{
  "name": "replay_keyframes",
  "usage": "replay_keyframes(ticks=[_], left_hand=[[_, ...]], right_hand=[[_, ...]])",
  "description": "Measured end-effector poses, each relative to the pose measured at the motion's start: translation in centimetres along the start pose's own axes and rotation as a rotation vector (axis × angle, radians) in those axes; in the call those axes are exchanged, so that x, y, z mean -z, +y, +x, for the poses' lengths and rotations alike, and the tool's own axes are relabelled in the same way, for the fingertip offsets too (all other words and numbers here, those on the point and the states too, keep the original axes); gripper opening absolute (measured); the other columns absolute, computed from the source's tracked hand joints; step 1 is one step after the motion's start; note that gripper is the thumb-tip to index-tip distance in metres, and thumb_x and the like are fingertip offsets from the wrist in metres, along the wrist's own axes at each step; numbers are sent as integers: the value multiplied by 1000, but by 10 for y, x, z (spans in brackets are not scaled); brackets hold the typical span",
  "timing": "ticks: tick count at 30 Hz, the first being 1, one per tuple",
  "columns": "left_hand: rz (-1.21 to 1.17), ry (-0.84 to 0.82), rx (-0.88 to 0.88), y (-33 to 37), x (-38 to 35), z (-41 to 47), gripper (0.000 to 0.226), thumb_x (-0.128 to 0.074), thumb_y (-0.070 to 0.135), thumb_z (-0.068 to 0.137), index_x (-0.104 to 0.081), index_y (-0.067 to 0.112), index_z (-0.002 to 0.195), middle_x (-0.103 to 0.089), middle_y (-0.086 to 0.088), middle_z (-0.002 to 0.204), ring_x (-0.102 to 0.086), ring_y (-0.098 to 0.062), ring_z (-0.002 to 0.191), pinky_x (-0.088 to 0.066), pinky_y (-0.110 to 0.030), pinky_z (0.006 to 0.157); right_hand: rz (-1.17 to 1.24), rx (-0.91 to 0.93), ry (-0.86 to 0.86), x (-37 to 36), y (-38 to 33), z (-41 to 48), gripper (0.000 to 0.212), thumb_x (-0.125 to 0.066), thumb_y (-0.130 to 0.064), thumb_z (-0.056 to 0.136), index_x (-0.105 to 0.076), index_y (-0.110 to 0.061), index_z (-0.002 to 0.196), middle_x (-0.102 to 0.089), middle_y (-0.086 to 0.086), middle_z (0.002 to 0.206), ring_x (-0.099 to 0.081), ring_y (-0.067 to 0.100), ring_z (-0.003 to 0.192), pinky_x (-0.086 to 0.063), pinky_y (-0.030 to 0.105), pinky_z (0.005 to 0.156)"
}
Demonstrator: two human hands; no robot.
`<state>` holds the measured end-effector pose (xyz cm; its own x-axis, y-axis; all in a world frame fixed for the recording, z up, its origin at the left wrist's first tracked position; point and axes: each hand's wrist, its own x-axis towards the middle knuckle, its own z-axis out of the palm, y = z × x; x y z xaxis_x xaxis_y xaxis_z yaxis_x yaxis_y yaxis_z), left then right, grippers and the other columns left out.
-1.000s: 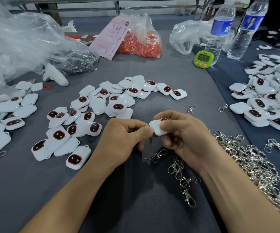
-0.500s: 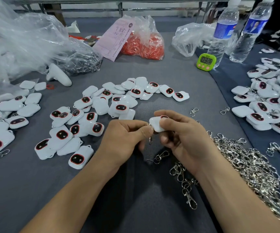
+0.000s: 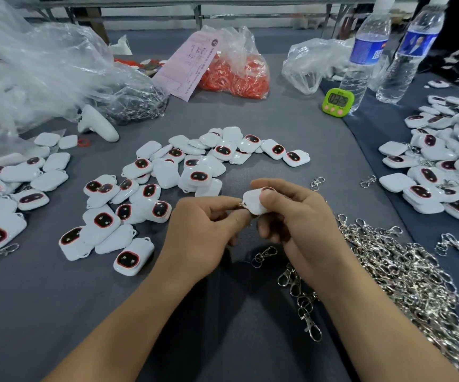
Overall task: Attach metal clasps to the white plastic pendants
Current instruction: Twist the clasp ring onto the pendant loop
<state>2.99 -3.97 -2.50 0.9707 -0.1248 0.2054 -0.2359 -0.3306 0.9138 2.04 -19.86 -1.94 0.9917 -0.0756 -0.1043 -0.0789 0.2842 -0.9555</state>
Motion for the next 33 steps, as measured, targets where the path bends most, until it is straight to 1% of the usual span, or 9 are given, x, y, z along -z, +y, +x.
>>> replay_keyframes(ticks=[6,9,11,13,19,24,28,30,33], left_hand=[[-127,-31,115,5,0,1,20,-71,20,91,-81,32,78,-52,1,44,-42,-7,47,-37,-14,51],[335,-44,-109,3,5,-1,17,-65,34,89,-80,29,83,-62,3,51,-55,-11,50,-45,-26,53],[797,37,-369,3,9,-3,19,-61,33,85,-79,27,85,-62,1,56,-55,-21,56,-35,-32,55],[919,125,-531,4,7,-4,11,-67,25,82,-76,22,75,-55,0,52,-48,-24,52,-20,-32,58],[46,1,10,1,-7,-1,12,-67,37,89,-77,38,83,-58,8,51,-47,-8,48,-39,-20,50],[-70,-69,87,8,-5,0,25,-68,24,93,-78,25,70,-48,2,41,-38,-7,41,-33,-16,45],[602,-64,-239,3,1,-1,34,-57,37,87,-68,12,66,-58,-2,52,-52,-21,52,-36,-35,53],[939,-57,-440,4,4,-2,21,-66,29,76,-66,15,61,-59,-5,53,-55,-27,53,-31,-29,53],[933,-4,-438,2,3,-6,11,-77,23,74,-71,18,67,-59,-5,54,-54,-28,51,-33,-28,55]], right_hand=[[37,58,5,-3,3,0,14,-62,-5,97,-73,-12,104,-65,9,64,-47,15,42,-34,20,39],[-203,242,69,-4,8,-2,21,-68,-4,90,-76,-22,99,-63,4,65,-50,16,48,-43,25,46],[-405,377,85,-9,10,-5,25,-71,-8,86,-76,-29,98,-67,-2,72,-56,15,57,-51,32,53],[-353,398,96,-12,9,-6,24,-69,-9,85,-77,-28,98,-66,-1,71,-55,15,55,-50,30,51],[61,11,94,-7,1,2,22,-54,-2,100,-74,-12,103,-59,5,57,-44,14,38,-29,19,38],[120,-78,91,-7,2,2,21,-56,-6,100,-75,-14,103,-60,8,62,-42,15,39,-29,22,41],[-350,268,165,-11,11,-4,23,-63,-9,94,-75,-28,100,-62,-6,67,-50,10,51,-42,22,51],[-618,444,150,-16,17,-10,25,-67,-14,91,-73,-36,102,-65,-15,74,-56,2,60,-41,8,58],[-618,421,184,-16,18,-8,22,-64,-19,93,-71,-38,102,-64,-15,71,-57,4,61,-42,11,59]])
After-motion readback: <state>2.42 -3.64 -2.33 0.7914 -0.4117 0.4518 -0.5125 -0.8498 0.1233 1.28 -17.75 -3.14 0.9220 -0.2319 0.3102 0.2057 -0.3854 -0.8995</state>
